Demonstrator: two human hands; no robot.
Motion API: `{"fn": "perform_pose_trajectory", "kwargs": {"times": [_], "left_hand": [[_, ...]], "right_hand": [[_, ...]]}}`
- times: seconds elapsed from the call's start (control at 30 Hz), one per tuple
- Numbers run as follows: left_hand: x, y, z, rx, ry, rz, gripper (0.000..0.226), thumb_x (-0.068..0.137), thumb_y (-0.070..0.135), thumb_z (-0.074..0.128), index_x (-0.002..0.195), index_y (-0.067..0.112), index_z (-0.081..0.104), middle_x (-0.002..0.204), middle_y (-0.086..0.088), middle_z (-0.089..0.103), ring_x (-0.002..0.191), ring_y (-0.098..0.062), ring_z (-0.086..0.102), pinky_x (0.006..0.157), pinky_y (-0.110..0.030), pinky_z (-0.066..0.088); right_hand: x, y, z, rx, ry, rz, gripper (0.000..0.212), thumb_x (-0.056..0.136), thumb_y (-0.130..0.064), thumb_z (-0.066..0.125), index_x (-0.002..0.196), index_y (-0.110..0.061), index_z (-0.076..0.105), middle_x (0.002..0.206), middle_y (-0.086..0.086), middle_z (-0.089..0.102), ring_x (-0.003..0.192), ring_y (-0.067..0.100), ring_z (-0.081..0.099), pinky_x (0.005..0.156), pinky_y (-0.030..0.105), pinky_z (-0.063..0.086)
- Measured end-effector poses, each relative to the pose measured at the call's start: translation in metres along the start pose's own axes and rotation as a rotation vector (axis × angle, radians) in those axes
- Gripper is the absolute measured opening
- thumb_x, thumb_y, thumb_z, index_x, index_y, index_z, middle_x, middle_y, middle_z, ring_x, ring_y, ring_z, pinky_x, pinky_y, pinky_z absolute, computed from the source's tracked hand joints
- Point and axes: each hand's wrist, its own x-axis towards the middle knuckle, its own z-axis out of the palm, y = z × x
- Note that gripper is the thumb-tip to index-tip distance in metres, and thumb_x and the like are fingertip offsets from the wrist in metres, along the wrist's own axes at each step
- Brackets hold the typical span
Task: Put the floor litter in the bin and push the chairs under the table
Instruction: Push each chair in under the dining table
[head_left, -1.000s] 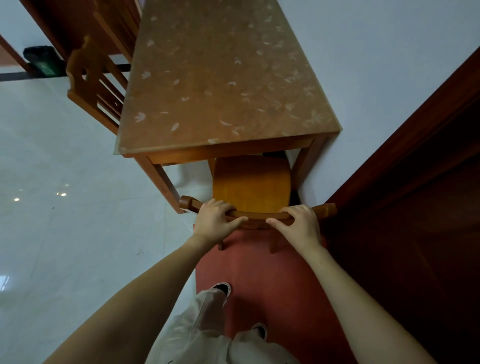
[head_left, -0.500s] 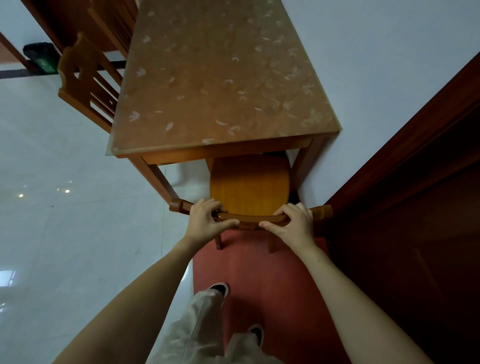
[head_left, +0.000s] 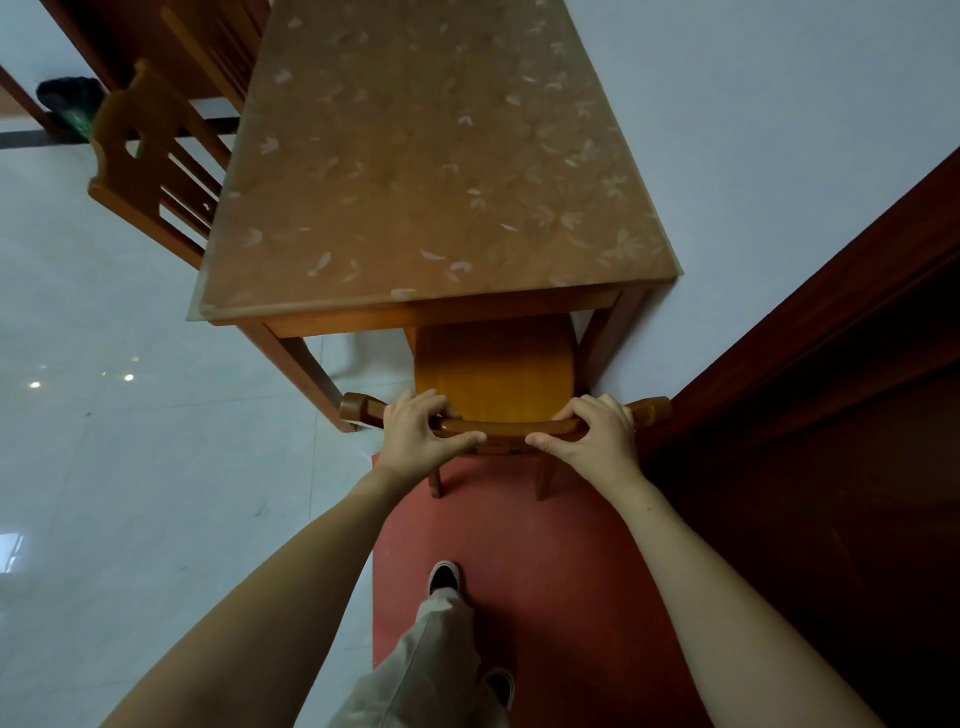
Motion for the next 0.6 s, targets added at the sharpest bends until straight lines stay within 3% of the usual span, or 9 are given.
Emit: {"fn": "perform_pose_trajectory", "kwargs": {"times": [0.6], "left_hand": [[0.071,0.008,0.021,0.024,0.059,0.022,0.047,0.063,0.077,0.061,0.069,0.031,0.053,0.068,0.015,0.051,0.073,-0.007,0.039,0.067,-0.030,0.021]], "right_hand": [[0.072,0.027,-0.011,-0.002,-0.009,0.000,0.048,0.062,-0.082,0.061,0.072,-0.035,0.057,0.072,-0.023,0.050,0.082,0.003,0.043,0.078,0.020,0.023]]}}
